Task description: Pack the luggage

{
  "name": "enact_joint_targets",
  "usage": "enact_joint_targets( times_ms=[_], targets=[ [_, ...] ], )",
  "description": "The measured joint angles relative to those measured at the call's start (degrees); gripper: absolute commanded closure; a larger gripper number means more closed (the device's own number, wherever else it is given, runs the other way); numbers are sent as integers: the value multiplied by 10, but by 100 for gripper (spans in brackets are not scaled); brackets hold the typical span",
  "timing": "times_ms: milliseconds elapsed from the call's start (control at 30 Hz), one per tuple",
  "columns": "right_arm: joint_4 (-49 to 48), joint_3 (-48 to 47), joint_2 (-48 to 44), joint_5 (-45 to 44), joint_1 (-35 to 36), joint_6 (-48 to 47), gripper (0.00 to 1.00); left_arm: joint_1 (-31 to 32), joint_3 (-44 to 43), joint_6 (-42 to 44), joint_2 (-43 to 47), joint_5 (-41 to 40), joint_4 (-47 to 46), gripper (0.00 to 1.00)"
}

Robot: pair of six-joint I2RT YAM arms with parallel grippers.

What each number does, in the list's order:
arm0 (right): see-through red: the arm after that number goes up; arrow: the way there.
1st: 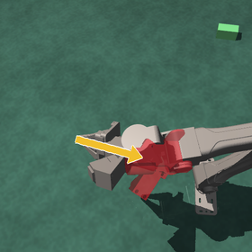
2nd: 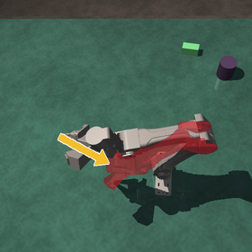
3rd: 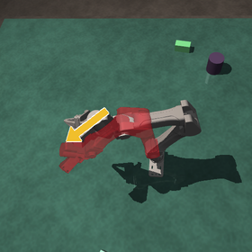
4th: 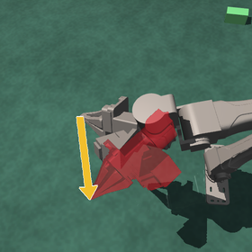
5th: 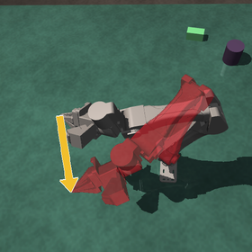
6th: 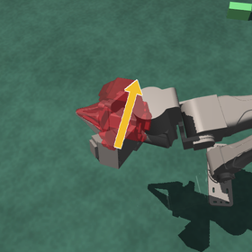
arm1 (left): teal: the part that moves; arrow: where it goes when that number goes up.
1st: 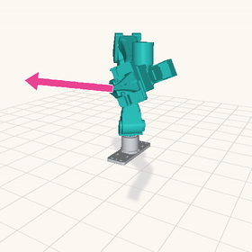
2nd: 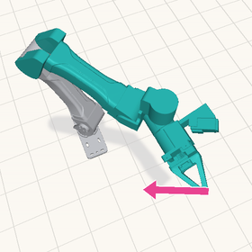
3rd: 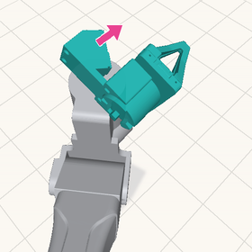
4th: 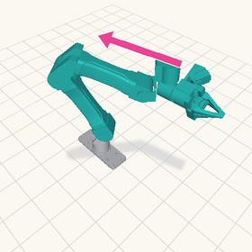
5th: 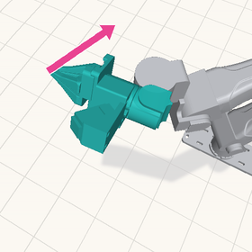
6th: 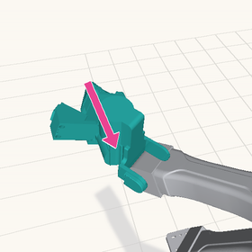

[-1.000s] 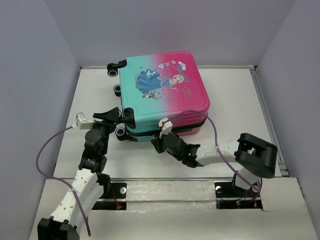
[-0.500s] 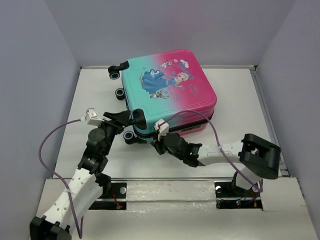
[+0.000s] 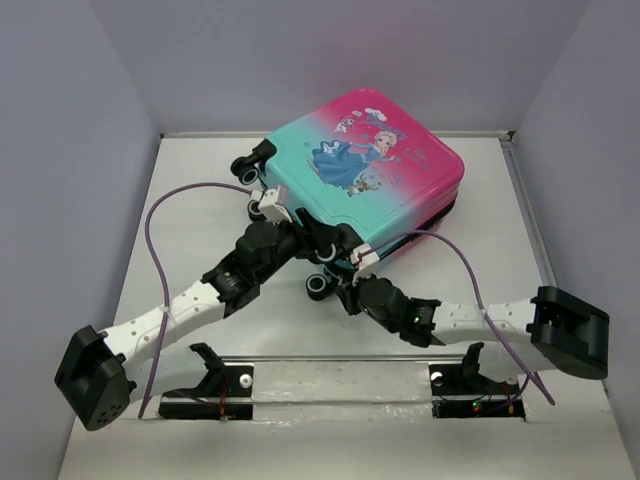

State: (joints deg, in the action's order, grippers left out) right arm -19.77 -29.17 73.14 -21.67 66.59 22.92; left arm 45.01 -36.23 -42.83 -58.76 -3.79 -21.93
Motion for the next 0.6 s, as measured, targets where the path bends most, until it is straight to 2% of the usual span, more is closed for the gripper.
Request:
enact_joint_targets(
  times_ms=[100, 267, 300, 333, 367, 400, 467, 533, 600],
  targets=[
    [-77, 24, 33, -52, 18, 21, 93, 11, -42, 15, -32, 6, 42, 94],
    [-163, 86, 3, -90, 39, 41, 93, 21, -72, 20, -50, 19, 69, 93],
    [-177, 100, -7, -96, 42, 41, 93, 23, -79, 21, -56, 28, 75, 82],
    [-188, 113, -14, -103, 45, 41, 93, 25, -86, 22, -62, 35, 80, 82],
    [-195, 126, -21, -114, 48, 42, 93, 26, -97, 23, -71, 44, 91, 61],
    [-196, 133, -28, -124, 50, 45, 93, 28, -116, 33, -81, 51, 113, 37],
    [-193, 142, -47, -133, 53, 49, 93, 31, -158, 54, -97, 50, 162, 21],
    [-184, 156, -73, -132, 58, 56, 93, 35, -202, 99, -105, 23, 217, 9],
    [-175, 169, -102, -127, 64, 61, 93, 35, -258, 152, -108, -27, 265, 4]
  ],
)
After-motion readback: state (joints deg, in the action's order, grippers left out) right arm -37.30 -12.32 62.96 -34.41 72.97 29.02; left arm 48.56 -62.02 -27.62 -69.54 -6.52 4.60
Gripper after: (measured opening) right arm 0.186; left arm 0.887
